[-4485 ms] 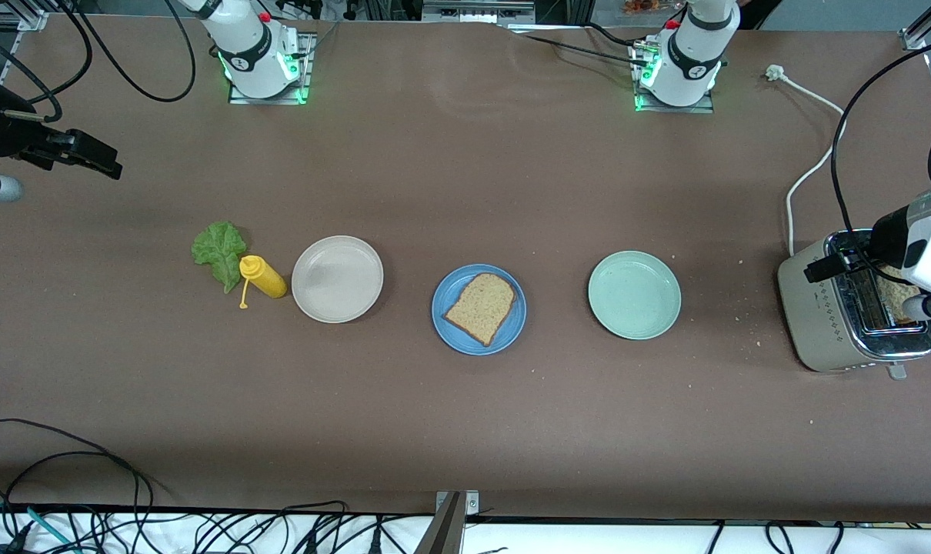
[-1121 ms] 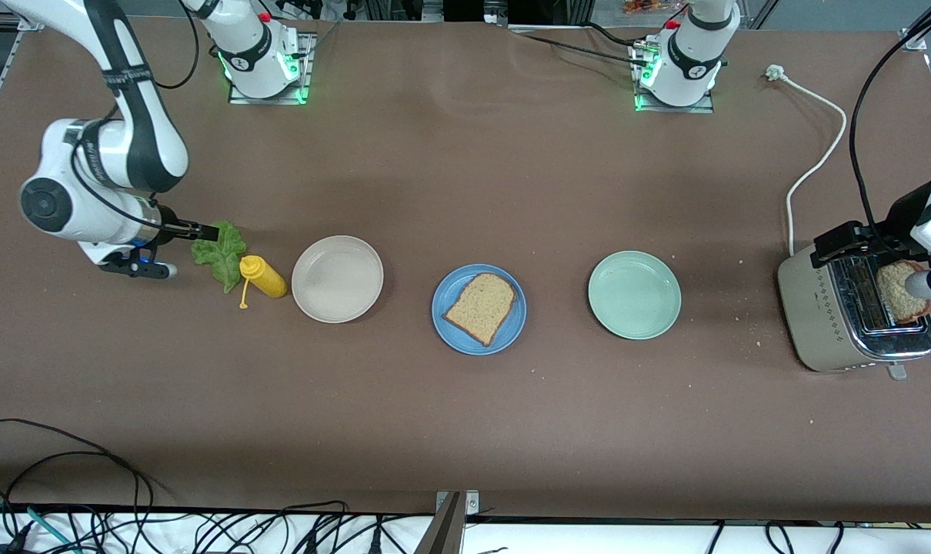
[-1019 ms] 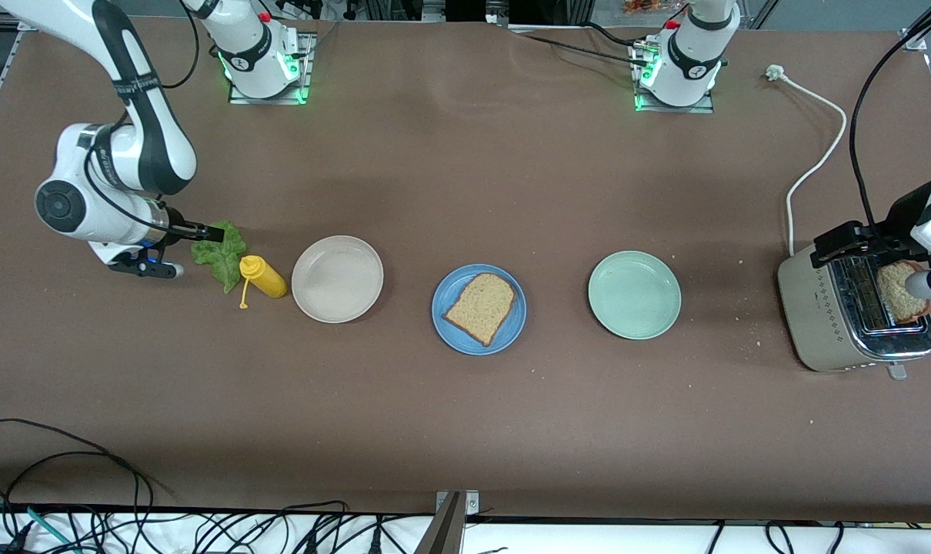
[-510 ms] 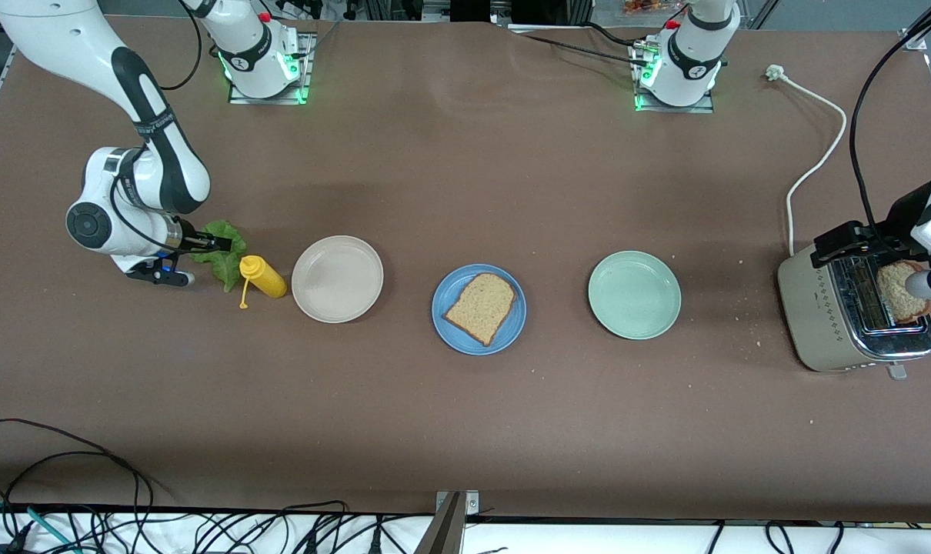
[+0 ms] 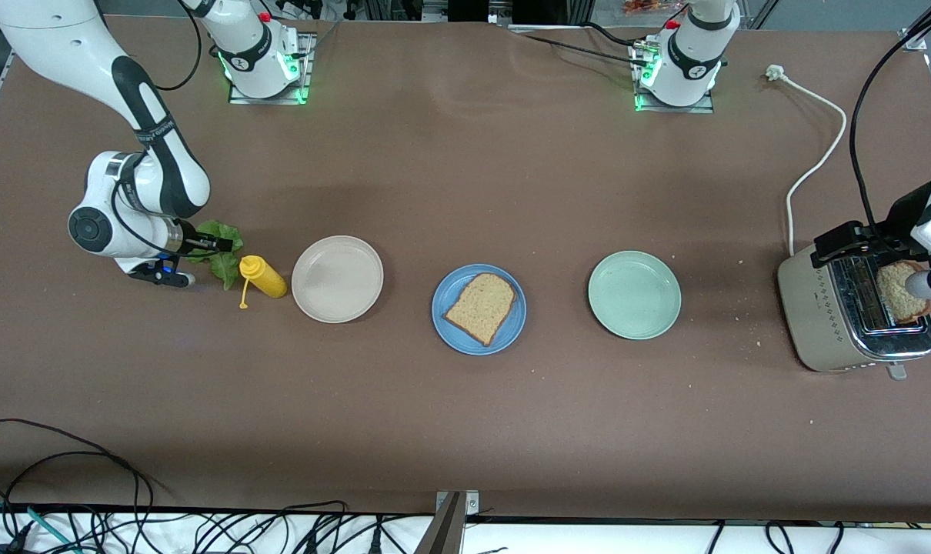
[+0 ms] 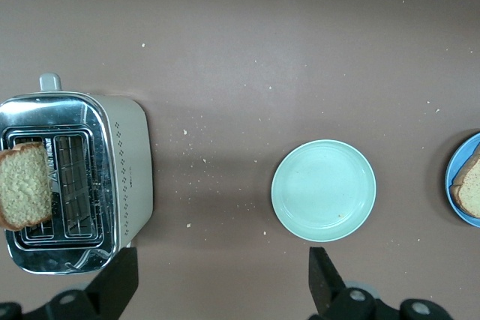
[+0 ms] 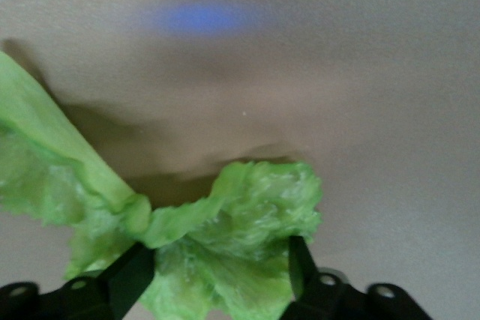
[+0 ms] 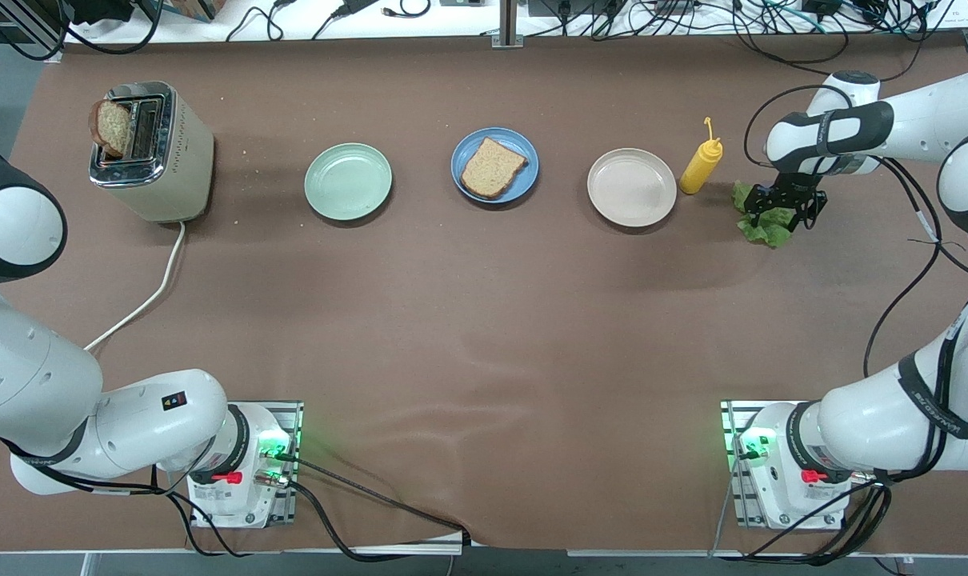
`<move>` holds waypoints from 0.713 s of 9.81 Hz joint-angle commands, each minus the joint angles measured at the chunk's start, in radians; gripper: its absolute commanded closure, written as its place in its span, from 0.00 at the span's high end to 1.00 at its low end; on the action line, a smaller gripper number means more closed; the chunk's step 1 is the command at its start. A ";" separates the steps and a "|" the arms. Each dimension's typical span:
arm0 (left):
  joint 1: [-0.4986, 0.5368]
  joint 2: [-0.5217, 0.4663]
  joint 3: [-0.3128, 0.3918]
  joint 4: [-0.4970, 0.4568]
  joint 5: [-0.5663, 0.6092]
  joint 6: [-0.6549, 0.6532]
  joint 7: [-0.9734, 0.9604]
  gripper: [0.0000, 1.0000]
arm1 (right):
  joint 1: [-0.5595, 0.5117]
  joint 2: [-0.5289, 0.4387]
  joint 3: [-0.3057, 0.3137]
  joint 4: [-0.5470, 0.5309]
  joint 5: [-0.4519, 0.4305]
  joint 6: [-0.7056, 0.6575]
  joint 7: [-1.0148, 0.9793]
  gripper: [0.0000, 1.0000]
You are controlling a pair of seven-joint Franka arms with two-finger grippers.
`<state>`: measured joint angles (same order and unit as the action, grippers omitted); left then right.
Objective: Make sandwich in blue plate with both arms
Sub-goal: 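Reach the right gripper to the lettuce leaf and grasp it, then lift the lettuce with the right gripper and carry it over the bread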
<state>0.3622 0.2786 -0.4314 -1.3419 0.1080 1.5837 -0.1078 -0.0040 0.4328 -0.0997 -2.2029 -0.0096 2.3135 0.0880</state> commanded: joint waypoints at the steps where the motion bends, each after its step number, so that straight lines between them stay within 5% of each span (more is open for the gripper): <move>1: 0.001 -0.006 0.000 0.014 -0.007 -0.022 0.022 1.00 | -0.013 0.027 0.005 0.098 0.007 -0.095 -0.004 0.21; 3: 0.001 -0.006 0.002 0.014 -0.007 -0.022 0.022 1.00 | -0.011 0.026 0.005 0.159 0.007 -0.172 -0.005 0.11; 7: 0.000 -0.006 0.002 0.014 -0.007 -0.022 0.022 1.00 | -0.001 0.024 0.008 0.375 0.005 -0.443 -0.002 0.11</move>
<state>0.3623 0.2786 -0.4314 -1.3419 0.1080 1.5836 -0.1078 -0.0068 0.4394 -0.0980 -1.9589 -0.0095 2.0119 0.0882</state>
